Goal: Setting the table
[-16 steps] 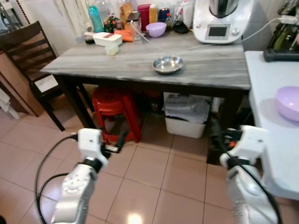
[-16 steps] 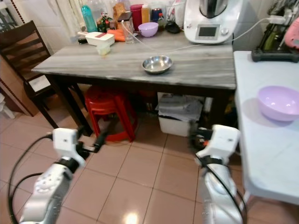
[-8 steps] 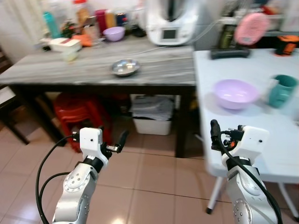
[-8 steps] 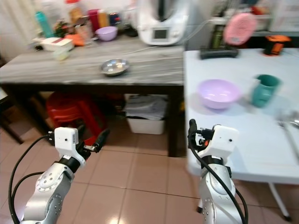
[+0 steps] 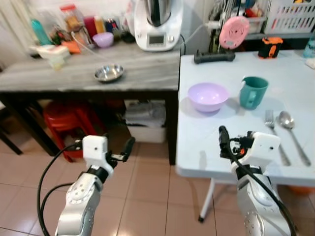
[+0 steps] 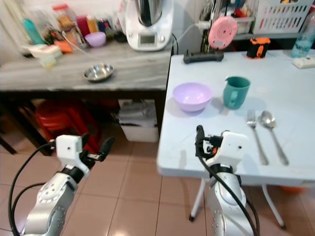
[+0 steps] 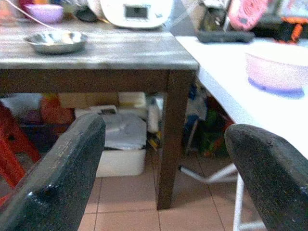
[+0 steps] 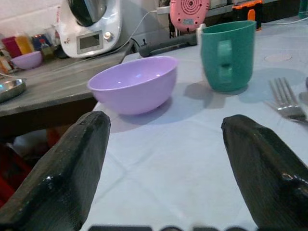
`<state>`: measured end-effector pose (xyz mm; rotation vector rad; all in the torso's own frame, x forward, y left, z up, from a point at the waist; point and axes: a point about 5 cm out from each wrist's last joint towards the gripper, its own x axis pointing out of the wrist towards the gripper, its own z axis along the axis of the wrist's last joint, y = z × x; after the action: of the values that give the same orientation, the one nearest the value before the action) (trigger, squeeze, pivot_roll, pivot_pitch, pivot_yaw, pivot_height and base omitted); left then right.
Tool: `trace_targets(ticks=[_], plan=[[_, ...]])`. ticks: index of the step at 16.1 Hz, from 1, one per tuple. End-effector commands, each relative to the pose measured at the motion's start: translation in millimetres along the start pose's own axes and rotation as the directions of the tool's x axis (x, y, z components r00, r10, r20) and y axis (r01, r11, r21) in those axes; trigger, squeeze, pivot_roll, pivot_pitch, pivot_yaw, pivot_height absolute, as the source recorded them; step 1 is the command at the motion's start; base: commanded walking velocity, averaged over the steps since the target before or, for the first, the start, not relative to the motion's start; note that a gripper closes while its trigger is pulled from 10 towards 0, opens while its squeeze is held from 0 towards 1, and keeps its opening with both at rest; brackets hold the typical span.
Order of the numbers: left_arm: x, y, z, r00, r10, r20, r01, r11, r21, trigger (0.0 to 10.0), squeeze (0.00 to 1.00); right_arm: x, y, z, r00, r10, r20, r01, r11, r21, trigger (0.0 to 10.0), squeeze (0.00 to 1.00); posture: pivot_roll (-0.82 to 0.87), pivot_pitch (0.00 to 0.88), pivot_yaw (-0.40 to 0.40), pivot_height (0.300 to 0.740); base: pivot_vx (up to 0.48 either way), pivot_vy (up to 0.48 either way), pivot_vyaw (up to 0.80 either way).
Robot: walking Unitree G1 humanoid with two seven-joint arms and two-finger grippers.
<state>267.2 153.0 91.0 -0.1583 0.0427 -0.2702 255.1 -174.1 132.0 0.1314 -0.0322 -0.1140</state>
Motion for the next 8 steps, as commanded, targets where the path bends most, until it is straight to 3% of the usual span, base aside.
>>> trace_targets(ticks=[1, 8], plan=[[2.0, -2.8, 3.3, 1.0, -0.021, 0.013, 0.021, 1.0, 0.004, 10.0, 0.0, 0.4, -0.7, 0.8, 1.0, 0.001, 0.003, -0.001, 1.0, 0.0, 10.0, 0.0, -0.07, 0.0, 0.118, 0.74, 0.0, 0.0, 0.0], [1.9, -8.2, 5.2, 0.995, -0.095, 0.027, 0.096, 0.995, -0.014, 10.0, 0.0, 1.1, -0.5, 2.2, 1.0, 0.004, 0.008, -0.004, 1.0, -0.004, 10.0, 0.0, -0.07, 0.0, 0.117, 0.74, 0.0, 0.0, 0.0]])
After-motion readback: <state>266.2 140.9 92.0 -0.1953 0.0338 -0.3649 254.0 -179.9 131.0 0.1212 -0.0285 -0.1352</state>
